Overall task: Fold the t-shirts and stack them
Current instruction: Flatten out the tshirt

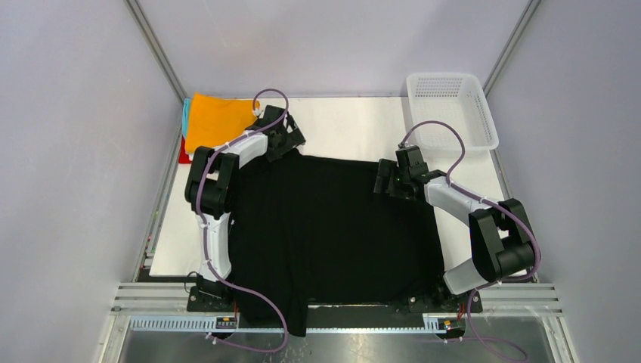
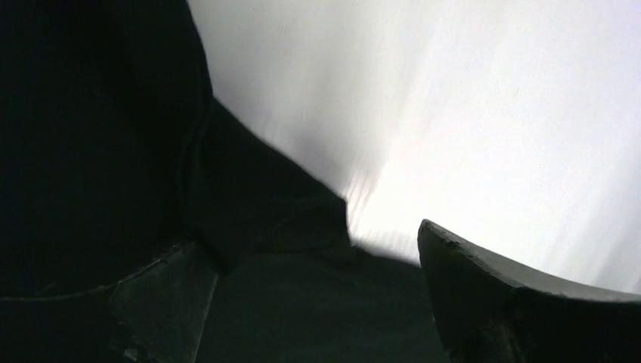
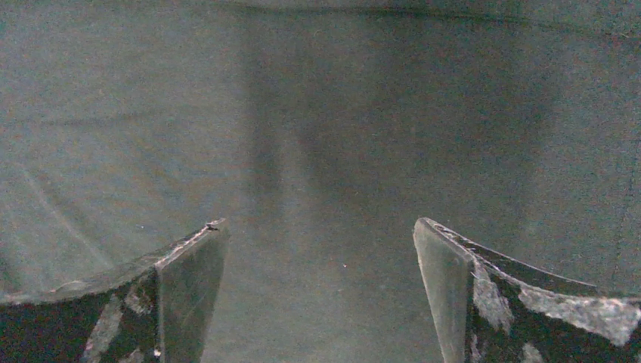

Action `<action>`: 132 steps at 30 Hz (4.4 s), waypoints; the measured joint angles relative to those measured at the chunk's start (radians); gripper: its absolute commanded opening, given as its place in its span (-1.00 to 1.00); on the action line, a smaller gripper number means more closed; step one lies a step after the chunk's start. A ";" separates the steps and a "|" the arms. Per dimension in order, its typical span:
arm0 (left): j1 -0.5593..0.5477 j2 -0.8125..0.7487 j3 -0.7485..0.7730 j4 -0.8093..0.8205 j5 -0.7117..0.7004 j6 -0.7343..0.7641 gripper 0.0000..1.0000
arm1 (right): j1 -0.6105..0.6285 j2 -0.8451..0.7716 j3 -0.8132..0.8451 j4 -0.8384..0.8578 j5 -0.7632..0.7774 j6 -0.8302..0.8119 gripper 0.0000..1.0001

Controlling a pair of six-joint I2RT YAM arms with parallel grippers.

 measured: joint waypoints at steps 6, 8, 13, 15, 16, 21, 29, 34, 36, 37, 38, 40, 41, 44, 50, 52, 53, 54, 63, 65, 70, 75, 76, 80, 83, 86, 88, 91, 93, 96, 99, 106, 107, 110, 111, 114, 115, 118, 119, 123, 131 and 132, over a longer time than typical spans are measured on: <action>0.004 0.105 0.166 -0.023 -0.059 -0.027 0.98 | 0.000 0.004 0.001 -0.002 0.003 -0.004 0.99; 0.005 0.148 0.234 -0.026 -0.062 -0.032 0.98 | 0.000 0.006 0.001 -0.004 0.006 -0.006 0.99; 0.006 0.309 0.510 -0.017 -0.060 -0.038 0.98 | 0.000 0.013 0.005 -0.010 0.026 -0.010 0.99; 0.008 0.415 0.703 -0.032 -0.046 -0.037 0.98 | 0.000 0.013 0.010 -0.018 0.031 -0.014 0.99; 0.008 0.452 0.769 -0.029 -0.035 -0.037 0.98 | 0.000 0.013 0.012 -0.020 0.035 -0.015 0.99; 0.004 0.407 0.684 0.013 0.029 0.000 0.98 | 0.000 0.013 0.018 -0.032 0.047 -0.027 0.99; -0.051 -0.149 0.086 -0.059 0.082 0.119 0.98 | 0.015 0.043 0.030 -0.042 -0.003 -0.027 0.99; -0.124 -0.512 -0.233 -0.046 0.077 0.141 0.98 | 0.027 0.114 0.064 -0.065 -0.047 -0.014 0.99; -0.130 -0.550 -0.296 -0.057 0.055 0.142 0.98 | 0.023 0.125 0.077 -0.063 -0.062 -0.005 0.99; -0.128 -0.551 -0.319 -0.066 0.038 0.141 0.98 | 0.020 0.136 0.084 -0.067 -0.063 -0.002 0.99; -0.123 -0.540 -0.344 -0.079 0.019 0.140 0.98 | 0.014 0.143 0.094 -0.069 -0.066 0.001 0.99; -0.117 -0.500 -0.376 -0.106 -0.001 0.135 0.98 | -0.002 0.159 0.114 -0.081 -0.077 0.005 0.99; -0.114 -0.473 -0.384 -0.122 -0.006 0.131 0.98 | -0.013 0.169 0.125 -0.083 -0.082 0.005 0.99; -0.111 -0.391 -0.387 -0.141 -0.006 0.127 0.98 | -0.040 0.193 0.154 -0.090 -0.091 0.005 0.99; -0.110 -0.266 -0.328 -0.173 -0.009 0.127 0.98 | -0.056 0.256 0.236 -0.125 -0.094 -0.031 0.99; -0.105 -0.248 -0.300 -0.179 -0.010 0.127 0.98 | -0.058 0.285 0.273 -0.141 -0.092 -0.049 0.99; -0.101 -0.239 -0.288 -0.177 -0.010 0.127 0.98 | -0.060 0.298 0.292 -0.150 -0.093 -0.059 0.99; -0.095 -0.229 -0.275 -0.177 -0.009 0.127 0.98 | -0.061 0.312 0.313 -0.159 -0.093 -0.072 0.99; -0.061 -0.234 -0.246 -0.171 -0.010 0.148 0.98 | -0.061 0.261 0.369 -0.192 -0.186 -0.370 0.99; -0.061 -0.277 -0.267 -0.169 -0.010 0.148 0.98 | -0.053 0.182 0.368 -0.183 -0.231 -0.501 0.99; -0.064 -0.380 -0.356 -0.141 -0.002 0.129 0.98 | -0.026 0.036 0.365 -0.139 -0.378 -0.817 0.99; -0.068 -0.389 -0.438 -0.136 0.003 0.112 0.98 | -0.003 0.037 0.278 -0.116 -0.476 -1.138 0.99; -0.068 -0.388 -0.448 -0.139 0.003 0.110 0.98 | 0.006 0.058 0.270 -0.132 -0.481 -1.199 0.99; -0.069 -0.375 -0.456 -0.134 0.003 0.097 0.98 | 0.051 0.175 0.293 -0.188 -0.454 -1.410 0.99; -0.069 -0.352 -0.439 -0.133 0.002 0.091 0.98 | 0.076 0.250 0.350 -0.242 -0.419 -1.558 0.99; -0.070 -0.322 -0.406 -0.134 0.002 0.087 0.98 | 0.085 0.306 0.405 -0.294 -0.385 -1.705 0.99; -0.070 -0.304 -0.385 -0.136 0.002 0.085 0.98 | 0.085 0.333 0.414 -0.309 -0.344 -1.784 0.99; -0.069 -0.269 -0.341 -0.142 0.003 0.079 0.98 | 0.084 0.381 0.417 -0.325 -0.291 -1.851 0.99; -0.067 -0.238 -0.301 -0.147 0.003 0.078 0.98 | 0.081 0.401 0.456 -0.327 -0.266 -1.883 0.99; -0.058 -0.184 -0.225 -0.169 0.006 0.076 0.98 | 0.068 0.458 0.523 -0.317 -0.228 -1.904 0.99; -0.042 -0.137 -0.161 -0.175 0.019 0.076 0.98 | 0.047 0.521 0.602 -0.288 -0.179 -1.911 0.99; -0.004 0.021 0.071 -0.203 0.055 0.072 0.98 | -0.034 0.685 0.813 -0.196 -0.130 -1.942 0.99; 0.000 0.050 0.117 -0.210 0.059 0.073 0.98 | -0.045 0.711 0.848 -0.185 -0.127 -1.948 0.99; 0.008 0.138 0.253 -0.224 0.068 0.073 0.98 | -0.069 0.779 0.940 -0.152 -0.121 -1.955 0.99; 0.011 0.165 0.295 -0.226 0.074 0.074 0.98 | -0.075 0.794 0.959 -0.142 -0.121 -1.956 0.99; 0.021 0.241 0.414 -0.235 0.090 0.074 0.98 | -0.087 0.818 0.991 -0.124 -0.121 -1.956 0.99; 0.026 0.263 0.450 -0.237 0.098 0.076 0.98 | -0.090 0.820 0.992 -0.117 -0.122 -1.955 0.99; 0.035 0.301 0.513 -0.239 0.124 0.087 0.98 | -0.092 0.819 0.989 -0.110 -0.134 -1.940 0.99; 0.036 0.303 0.517 -0.238 0.133 0.092 0.98 | -0.092 0.814 0.982 -0.102 -0.137 -1.930 0.99; 0.037 0.276 0.482 -0.237 0.146 0.123 0.98 | -0.085 0.743 0.887 -0.090 -0.157 -1.857 0.99; -0.014 -0.243 -0.045 -0.192 0.117 0.136 0.98 | 0.036 0.438 0.763 -0.097 -0.177 -1.514 0.99; -0.025 -0.323 -0.103 -0.178 0.110 0.129 0.98 | 0.052 0.397 0.764 -0.095 -0.185 -1.438 0.99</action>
